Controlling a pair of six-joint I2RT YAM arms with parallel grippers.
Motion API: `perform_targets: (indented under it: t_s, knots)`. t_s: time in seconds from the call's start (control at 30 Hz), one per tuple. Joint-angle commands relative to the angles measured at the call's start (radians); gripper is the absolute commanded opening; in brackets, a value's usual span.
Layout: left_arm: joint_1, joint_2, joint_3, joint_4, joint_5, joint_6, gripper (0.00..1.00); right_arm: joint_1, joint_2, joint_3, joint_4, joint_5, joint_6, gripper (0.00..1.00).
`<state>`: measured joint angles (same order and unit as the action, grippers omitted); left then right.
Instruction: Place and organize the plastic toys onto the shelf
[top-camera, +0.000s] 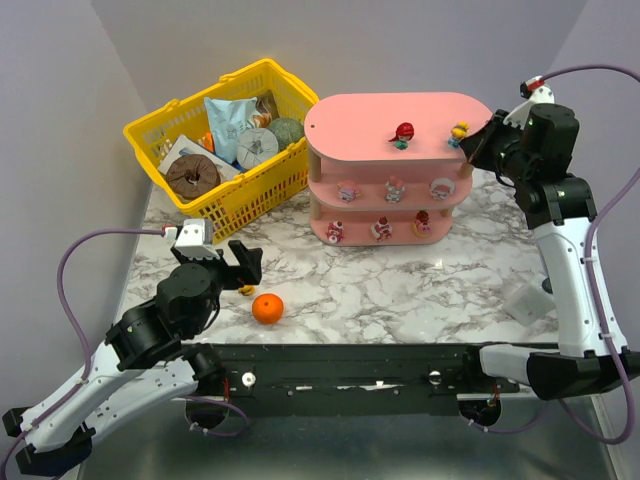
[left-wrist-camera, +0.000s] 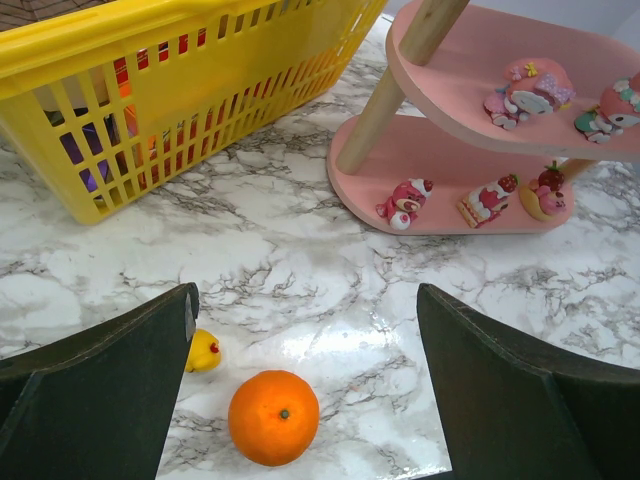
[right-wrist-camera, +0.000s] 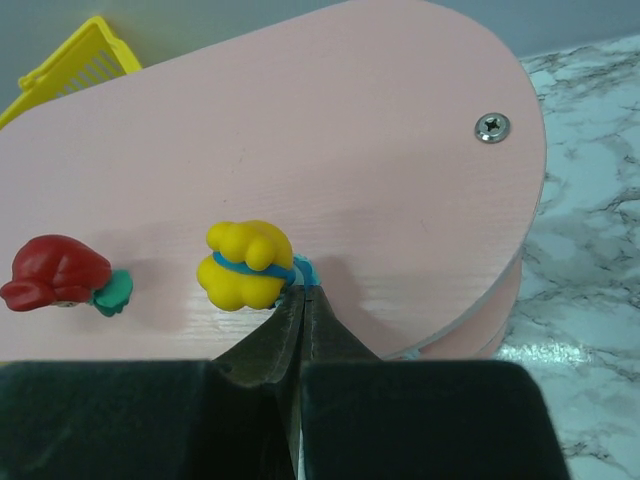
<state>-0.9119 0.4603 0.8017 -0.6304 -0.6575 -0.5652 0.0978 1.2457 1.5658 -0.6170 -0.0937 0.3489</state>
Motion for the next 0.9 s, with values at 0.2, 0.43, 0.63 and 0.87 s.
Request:
perform_targets:
  t_s: [0.2,0.43,0.63,0.87]
  knots:
    - [0.005,-0.002,-0.002,-0.003,-0.008,0.004,0.99,-0.004,0.04,0.056,0.034,0.017,-0.01,0.08]
    - [0.005,-0.002,-0.001,-0.006,-0.014,0.005,0.99,-0.006,0.023,0.059,0.022,0.052,-0.004,0.01]
    - [0.004,0.0,-0.001,-0.006,-0.019,0.005,0.99,-0.006,-0.097,0.037,0.017,0.124,-0.013,0.01]
    - [0.005,0.043,0.005,-0.028,-0.036,-0.012,0.99,-0.004,-0.21,0.002,-0.012,-0.084,-0.034,0.05]
